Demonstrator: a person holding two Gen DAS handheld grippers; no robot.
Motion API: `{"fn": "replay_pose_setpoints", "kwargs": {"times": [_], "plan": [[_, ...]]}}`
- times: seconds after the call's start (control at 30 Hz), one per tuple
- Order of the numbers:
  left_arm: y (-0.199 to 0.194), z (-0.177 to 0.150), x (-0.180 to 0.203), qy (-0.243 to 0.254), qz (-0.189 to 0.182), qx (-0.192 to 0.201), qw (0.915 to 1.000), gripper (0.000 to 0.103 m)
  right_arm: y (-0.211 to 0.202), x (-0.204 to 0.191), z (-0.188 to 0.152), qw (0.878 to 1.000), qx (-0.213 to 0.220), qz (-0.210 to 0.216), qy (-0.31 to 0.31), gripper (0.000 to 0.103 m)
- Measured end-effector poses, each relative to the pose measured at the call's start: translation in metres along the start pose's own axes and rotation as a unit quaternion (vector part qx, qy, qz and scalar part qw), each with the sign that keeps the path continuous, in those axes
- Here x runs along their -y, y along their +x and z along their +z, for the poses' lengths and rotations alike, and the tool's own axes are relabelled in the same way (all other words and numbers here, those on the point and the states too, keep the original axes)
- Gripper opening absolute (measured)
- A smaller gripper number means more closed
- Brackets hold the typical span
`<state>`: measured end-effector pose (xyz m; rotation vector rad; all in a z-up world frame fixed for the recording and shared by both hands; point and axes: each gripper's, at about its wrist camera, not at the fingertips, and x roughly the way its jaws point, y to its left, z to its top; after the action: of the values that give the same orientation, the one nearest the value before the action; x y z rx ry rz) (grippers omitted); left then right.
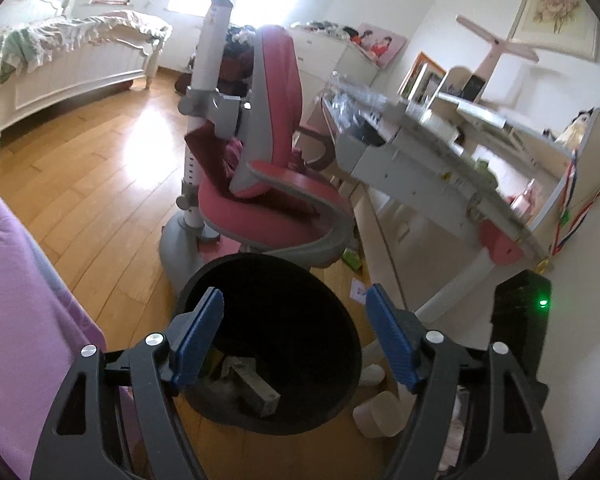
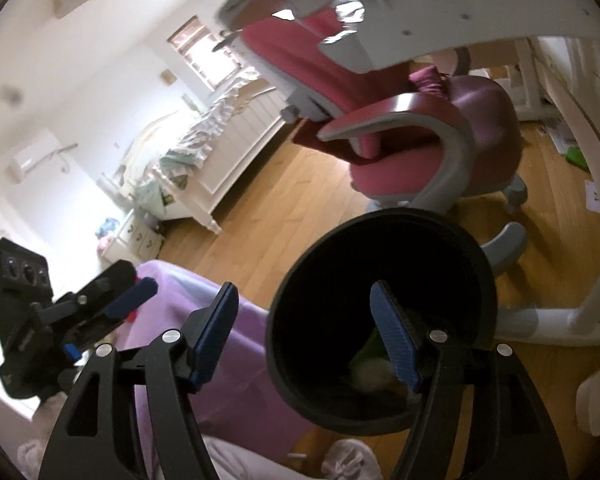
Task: Collect trash
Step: 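Carry the pom-pom and milk carton over the bin and open both tools, then grasp the pink hair roller with the left tool while the right tool grasps a red snack box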
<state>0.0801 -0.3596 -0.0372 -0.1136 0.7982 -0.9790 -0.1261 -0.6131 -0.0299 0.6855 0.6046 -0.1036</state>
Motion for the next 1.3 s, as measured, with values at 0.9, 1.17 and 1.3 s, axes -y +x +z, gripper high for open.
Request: {"fn": "replay_pose_setpoints", "kwargs": {"times": [0.9, 1.17, 1.3], "plan": [[-0.321, -0.084, -0.242, -0.127, 0.419, 0.129, 0.8899, 0.086, 0.169, -0.381, -0.050, 0.924, -0.142, 0.133, -0.330, 0.081], [-0.332, -0.102, -0.307, -0.162, 0.439, 0.041, 0.8826, 0.065, 0.290, -0.460, -0.073, 0.883, -0.199, 0.062, -0.421, 0.081], [-0.329, -0.099, -0.319, -0.167, 0.431, 0.020, 0.8868, 0.053, 0.333, -0.466, -0.084, 0.871, -0.218, 0.013, -0.440, 0.080]]}}
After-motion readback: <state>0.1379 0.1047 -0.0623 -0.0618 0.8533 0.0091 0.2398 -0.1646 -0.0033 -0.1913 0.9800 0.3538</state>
